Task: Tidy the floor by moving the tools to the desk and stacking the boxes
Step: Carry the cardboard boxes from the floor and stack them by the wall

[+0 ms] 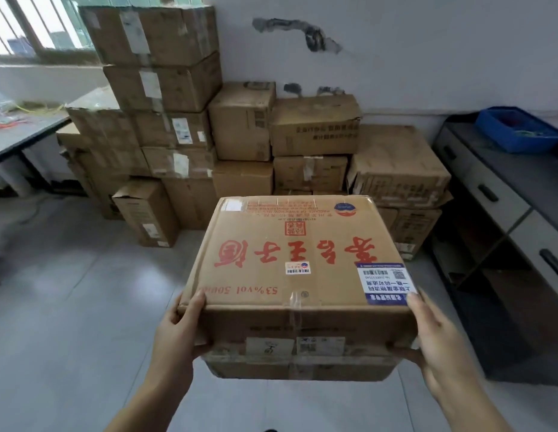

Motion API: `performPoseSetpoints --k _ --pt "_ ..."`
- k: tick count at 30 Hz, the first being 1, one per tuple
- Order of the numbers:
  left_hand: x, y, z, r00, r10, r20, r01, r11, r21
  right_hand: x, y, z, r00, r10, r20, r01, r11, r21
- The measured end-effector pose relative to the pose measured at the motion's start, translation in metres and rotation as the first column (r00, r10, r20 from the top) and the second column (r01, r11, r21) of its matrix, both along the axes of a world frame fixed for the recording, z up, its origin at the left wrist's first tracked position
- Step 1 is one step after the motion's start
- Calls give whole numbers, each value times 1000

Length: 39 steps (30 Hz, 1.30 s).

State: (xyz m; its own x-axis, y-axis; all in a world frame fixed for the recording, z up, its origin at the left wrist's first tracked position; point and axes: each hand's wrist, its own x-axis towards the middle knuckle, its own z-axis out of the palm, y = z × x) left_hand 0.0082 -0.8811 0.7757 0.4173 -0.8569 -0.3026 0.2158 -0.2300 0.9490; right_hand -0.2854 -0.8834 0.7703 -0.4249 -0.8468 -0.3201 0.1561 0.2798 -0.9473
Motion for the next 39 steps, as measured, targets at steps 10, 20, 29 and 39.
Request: performPoseSetpoints --k 10,20,29,39 --pt "-6 -257 16 999 -42 -1 42 995 -87 -14 -247 14 997 -58 -57 52 993 -102" --pt "-54 -541 39 999 -18 -43 9 980 -199 -68 -536 61 990 -87 -109 59 968 -242" --pt "-62 -743 71 998 -45 -49 31 967 -252 -79 -726 98 985 -107 -135 61 950 -308" --pt "-40 -967 91 991 -130 -43 120 977 -174 -56 -946 105 980 -176 -93 152 964 -219"
